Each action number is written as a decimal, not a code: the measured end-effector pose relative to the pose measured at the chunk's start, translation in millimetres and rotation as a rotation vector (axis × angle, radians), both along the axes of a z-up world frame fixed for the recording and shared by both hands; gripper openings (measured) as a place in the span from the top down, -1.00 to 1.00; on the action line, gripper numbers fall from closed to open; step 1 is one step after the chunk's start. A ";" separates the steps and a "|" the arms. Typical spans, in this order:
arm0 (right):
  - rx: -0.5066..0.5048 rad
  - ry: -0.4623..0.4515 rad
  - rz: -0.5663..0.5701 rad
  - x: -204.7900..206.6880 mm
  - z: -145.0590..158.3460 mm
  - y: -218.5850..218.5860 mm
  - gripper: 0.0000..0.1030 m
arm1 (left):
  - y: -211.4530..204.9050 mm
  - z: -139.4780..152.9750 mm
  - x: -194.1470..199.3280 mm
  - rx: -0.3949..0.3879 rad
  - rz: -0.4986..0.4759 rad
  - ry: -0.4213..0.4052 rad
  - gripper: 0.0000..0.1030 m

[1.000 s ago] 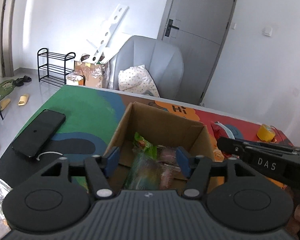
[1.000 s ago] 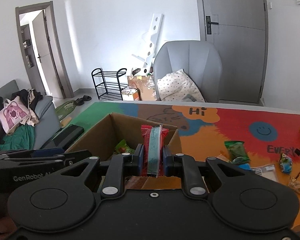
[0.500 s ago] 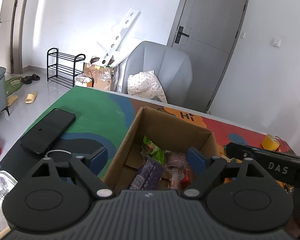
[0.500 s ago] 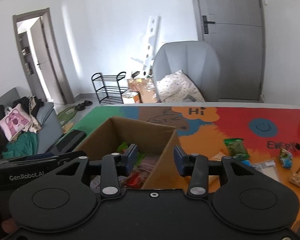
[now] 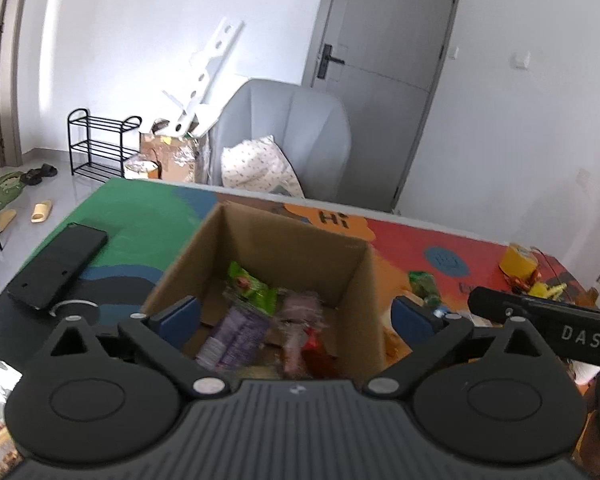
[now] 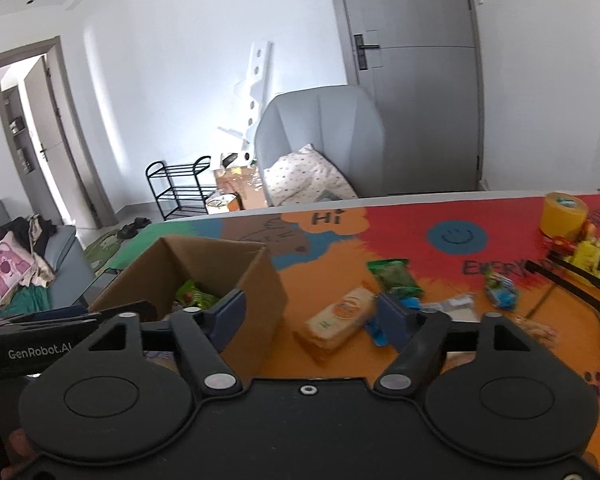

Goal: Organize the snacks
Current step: 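Move both tools back over the snacks on the table, then grasp the blue snack bag with the left gripper while the right grasps the clear red-label snack stick, then carry both snacks over the box and open both grippers to drop them, then move both tools back toward the remaining snacks on the table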

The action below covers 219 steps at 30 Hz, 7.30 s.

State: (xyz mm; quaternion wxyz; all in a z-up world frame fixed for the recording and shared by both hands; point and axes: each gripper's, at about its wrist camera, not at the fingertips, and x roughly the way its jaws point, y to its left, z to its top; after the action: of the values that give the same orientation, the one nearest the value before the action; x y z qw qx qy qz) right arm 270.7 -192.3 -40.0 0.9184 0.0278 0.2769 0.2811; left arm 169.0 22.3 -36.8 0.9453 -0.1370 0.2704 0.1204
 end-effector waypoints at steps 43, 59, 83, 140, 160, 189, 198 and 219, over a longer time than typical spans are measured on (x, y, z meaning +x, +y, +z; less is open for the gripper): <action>0.115 0.105 -0.207 50.4 -56.7 -144.1 -0.70 | -120.1 -20.4 75.0 0.008 -0.182 0.034 -0.63; 0.096 0.152 -0.187 107.5 -85.2 -134.6 -0.40 | -128.4 -58.2 136.6 -0.013 -0.193 0.104 0.04; -0.018 0.184 -0.171 119.7 -110.9 -127.9 0.41 | -137.6 -97.7 176.7 0.017 -0.188 0.174 0.08; 0.023 -0.021 -0.101 18.3 -12.2 -38.7 0.69 | -55.2 8.9 55.7 0.009 -0.169 0.009 0.28; 0.019 -0.048 0.036 4.8 1.1 39.2 0.69 | 38.2 21.0 31.6 0.014 -0.052 0.012 0.28; 0.041 -0.010 0.082 26.9 7.6 75.9 0.13 | 82.7 9.8 25.5 -0.025 0.086 0.053 -0.78; 0.027 -0.013 0.017 22.2 7.5 41.4 -0.14 | 59.6 14.2 27.5 -0.008 0.042 0.054 -0.85; 0.085 0.024 -0.109 22.6 8.4 -61.1 -0.66 | -20.3 30.5 38.3 0.005 -0.082 0.038 -0.95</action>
State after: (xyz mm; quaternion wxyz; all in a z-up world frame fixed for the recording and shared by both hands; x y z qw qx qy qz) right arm 293.4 -253.4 -31.6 0.9269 0.0854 0.2738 0.2420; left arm 207.2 2.0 -6.3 0.9445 -0.1209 0.2933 0.0848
